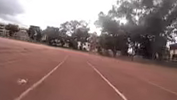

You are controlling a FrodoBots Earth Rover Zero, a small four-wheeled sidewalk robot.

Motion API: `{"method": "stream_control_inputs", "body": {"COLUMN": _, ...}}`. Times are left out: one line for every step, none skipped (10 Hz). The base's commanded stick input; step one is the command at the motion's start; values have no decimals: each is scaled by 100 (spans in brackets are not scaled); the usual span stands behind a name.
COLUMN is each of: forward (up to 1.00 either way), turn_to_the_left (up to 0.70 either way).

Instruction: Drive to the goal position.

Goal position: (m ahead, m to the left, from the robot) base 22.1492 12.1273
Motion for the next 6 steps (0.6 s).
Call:
{"method": "stream_control_inputs", "body": {"forward": 45, "turn_to_the_left": 0}}
{"method": "stream_control_inputs", "body": {"forward": 45, "turn_to_the_left": 0}}
{"method": "stream_control_inputs", "body": {"forward": 45, "turn_to_the_left": 0}}
{"method": "stream_control_inputs", "body": {"forward": 45, "turn_to_the_left": 0}}
{"method": "stream_control_inputs", "body": {"forward": 45, "turn_to_the_left": 0}}
{"method": "stream_control_inputs", "body": {"forward": 45, "turn_to_the_left": 0}}
